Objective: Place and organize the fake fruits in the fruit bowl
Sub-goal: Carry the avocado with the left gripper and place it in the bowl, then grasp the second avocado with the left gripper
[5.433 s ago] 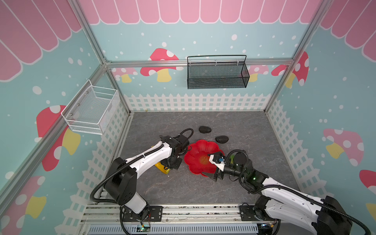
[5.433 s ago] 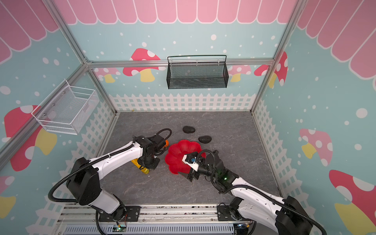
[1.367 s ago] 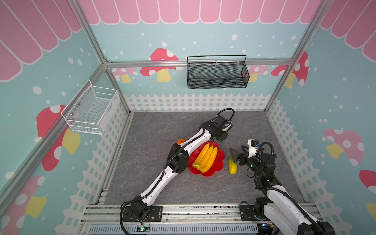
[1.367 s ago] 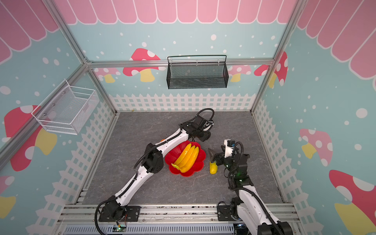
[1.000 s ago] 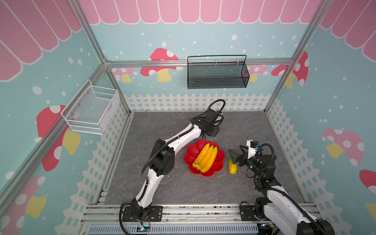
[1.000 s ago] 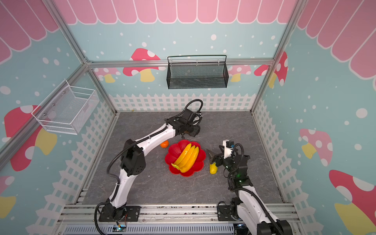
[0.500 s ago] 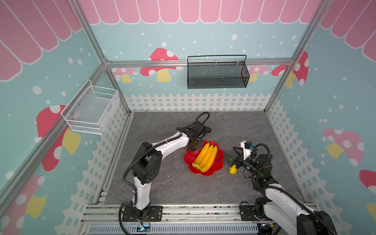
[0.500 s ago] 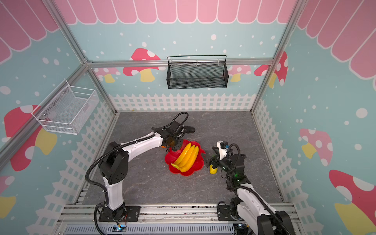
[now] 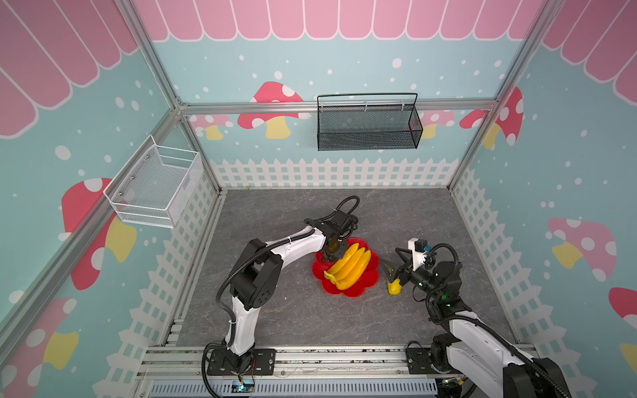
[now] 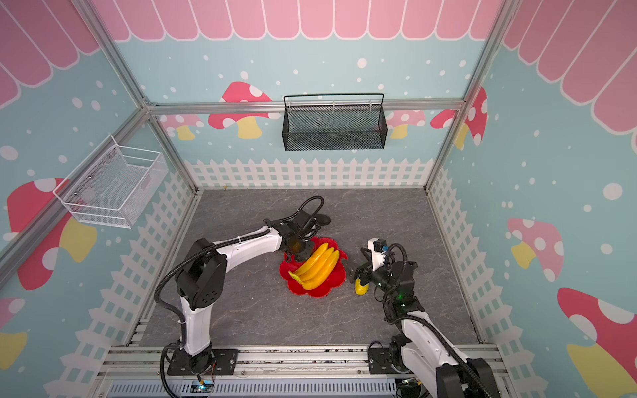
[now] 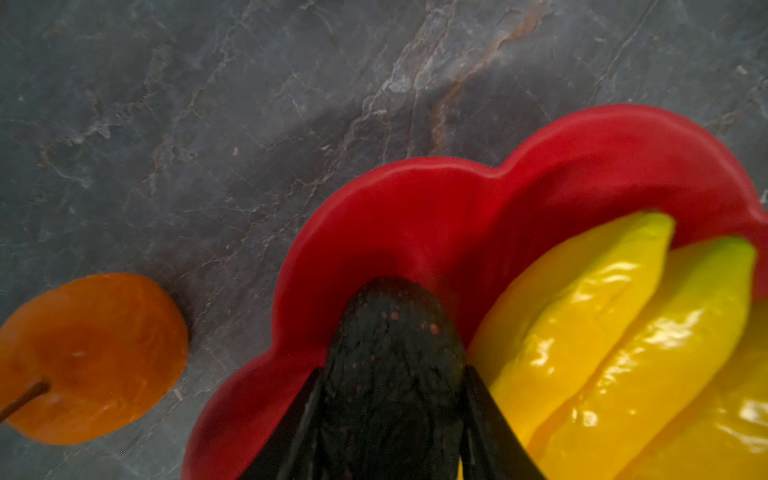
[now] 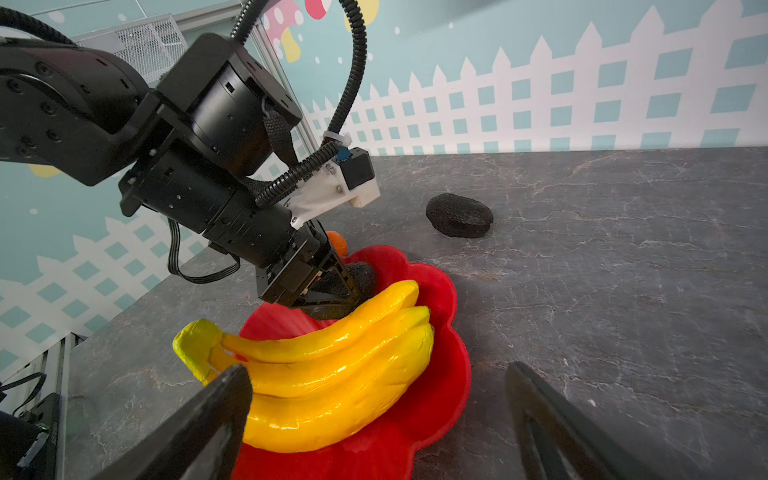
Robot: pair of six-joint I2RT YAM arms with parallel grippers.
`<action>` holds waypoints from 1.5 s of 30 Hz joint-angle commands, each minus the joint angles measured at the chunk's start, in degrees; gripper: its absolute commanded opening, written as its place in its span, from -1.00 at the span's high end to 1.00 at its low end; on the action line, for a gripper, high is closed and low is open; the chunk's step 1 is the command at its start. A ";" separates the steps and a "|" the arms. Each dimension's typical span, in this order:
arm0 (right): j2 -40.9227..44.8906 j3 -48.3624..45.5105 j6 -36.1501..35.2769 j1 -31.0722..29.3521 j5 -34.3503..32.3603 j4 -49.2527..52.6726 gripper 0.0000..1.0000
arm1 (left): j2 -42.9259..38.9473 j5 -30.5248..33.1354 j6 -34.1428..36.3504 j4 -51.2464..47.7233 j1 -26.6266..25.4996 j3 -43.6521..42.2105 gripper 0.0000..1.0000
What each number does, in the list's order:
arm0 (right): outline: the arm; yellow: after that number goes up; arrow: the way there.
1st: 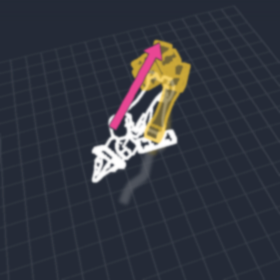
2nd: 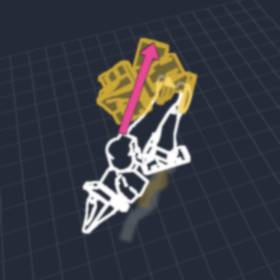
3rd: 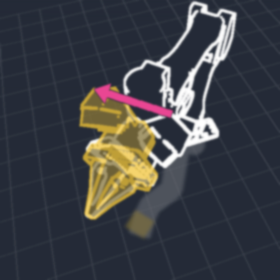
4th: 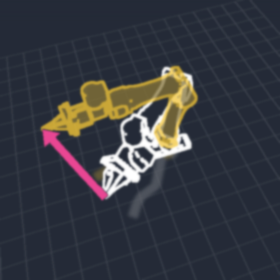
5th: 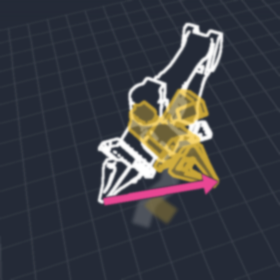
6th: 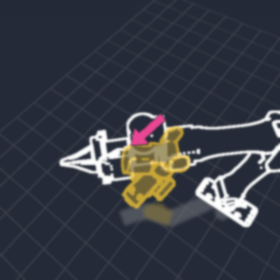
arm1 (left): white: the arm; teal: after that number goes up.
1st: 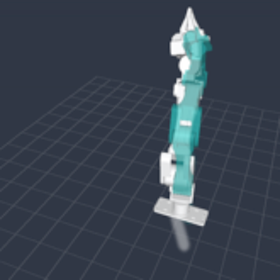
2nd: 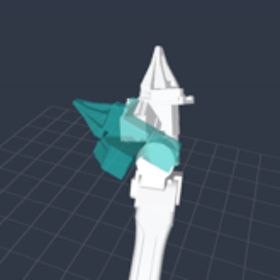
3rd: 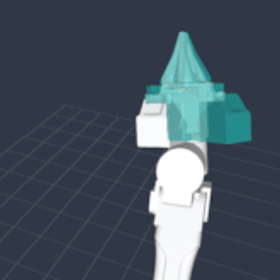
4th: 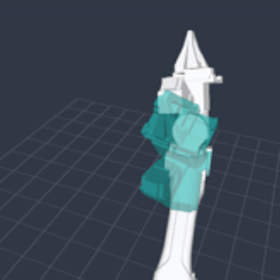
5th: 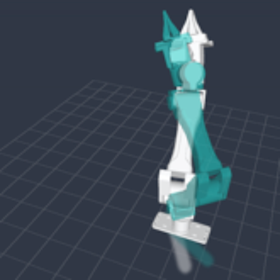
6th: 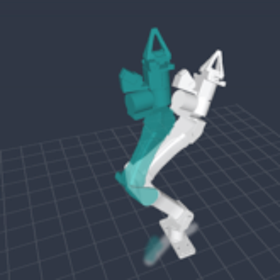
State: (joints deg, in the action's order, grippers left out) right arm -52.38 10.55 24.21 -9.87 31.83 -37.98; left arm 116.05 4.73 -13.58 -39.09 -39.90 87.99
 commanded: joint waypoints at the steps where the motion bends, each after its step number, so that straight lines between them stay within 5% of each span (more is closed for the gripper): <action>1: -0.31 1.05 -0.66 -0.44 -0.50 -0.43 -0.96 | -0.18 -0.27 -1.36 0.95 -0.51 -0.10 0.13; 14: -0.62 1.05 -0.65 -0.41 -1.07 -0.43 -0.96 | -2.10 2.80 3.57 1.33 -0.52 6.59 -0.31; 29: -1.58 0.96 -0.74 -0.50 -0.94 -1.11 -0.97 | 27.69 -5.26 26.93 -13.00 6.81 48.86 -0.41; 45: -5.01 1.31 -0.74 -0.50 -0.88 -2.54 -0.97 | 37.64 -3.46 32.83 -12.95 7.26 58.67 -0.58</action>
State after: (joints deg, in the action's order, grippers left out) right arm -57.49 10.63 24.05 -9.87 30.89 -38.85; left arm 151.55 1.32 17.30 -51.40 -32.67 144.90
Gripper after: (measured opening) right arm 0.983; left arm 0.789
